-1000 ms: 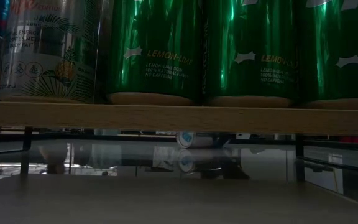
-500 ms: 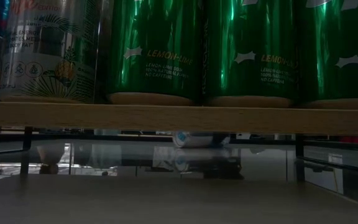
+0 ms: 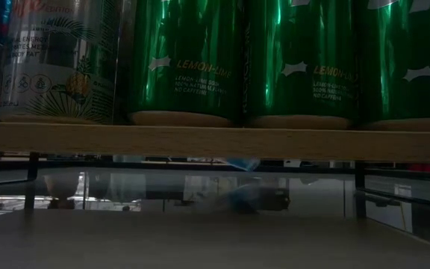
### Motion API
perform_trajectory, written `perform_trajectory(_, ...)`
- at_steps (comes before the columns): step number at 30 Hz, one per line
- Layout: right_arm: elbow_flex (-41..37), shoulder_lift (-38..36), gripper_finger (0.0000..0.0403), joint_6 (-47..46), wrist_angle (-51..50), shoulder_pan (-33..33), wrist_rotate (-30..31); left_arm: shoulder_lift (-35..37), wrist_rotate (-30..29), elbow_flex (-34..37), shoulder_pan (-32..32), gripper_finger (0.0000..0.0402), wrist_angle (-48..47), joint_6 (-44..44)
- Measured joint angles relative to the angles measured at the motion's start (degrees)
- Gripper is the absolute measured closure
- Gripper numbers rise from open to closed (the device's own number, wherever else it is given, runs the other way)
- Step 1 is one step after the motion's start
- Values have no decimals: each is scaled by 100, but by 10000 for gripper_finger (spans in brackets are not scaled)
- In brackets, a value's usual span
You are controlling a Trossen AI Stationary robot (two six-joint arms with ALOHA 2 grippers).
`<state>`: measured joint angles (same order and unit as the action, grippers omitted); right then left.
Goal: Place canned beverage on shelf
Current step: Put the top blue soda can on the shelf aligned with the other blue soda can
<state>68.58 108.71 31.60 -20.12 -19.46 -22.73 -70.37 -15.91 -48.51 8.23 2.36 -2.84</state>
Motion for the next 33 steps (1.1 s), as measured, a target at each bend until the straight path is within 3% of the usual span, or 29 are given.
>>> perform_trajectory(8, 0, 0, 172, -774, 782, -4, -453, 59, 807, 0, -2, 79, 3, 788)
perform_trajectory(15, 0, 0, 172, -1582, 1326, -7, -795, 587, 811, 0, 0, 78, -65, 905)
perform_trajectory(25, 0, 0, 172, -2659, 2381, -7, -1967, 1464, 811, -2, 0, 79, -701, 1402)
perform_trajectory(33, 0, -1, 172, -3449, 3176, -7, -2869, 1572, 839, -2, -2, 78, -766, 1598)
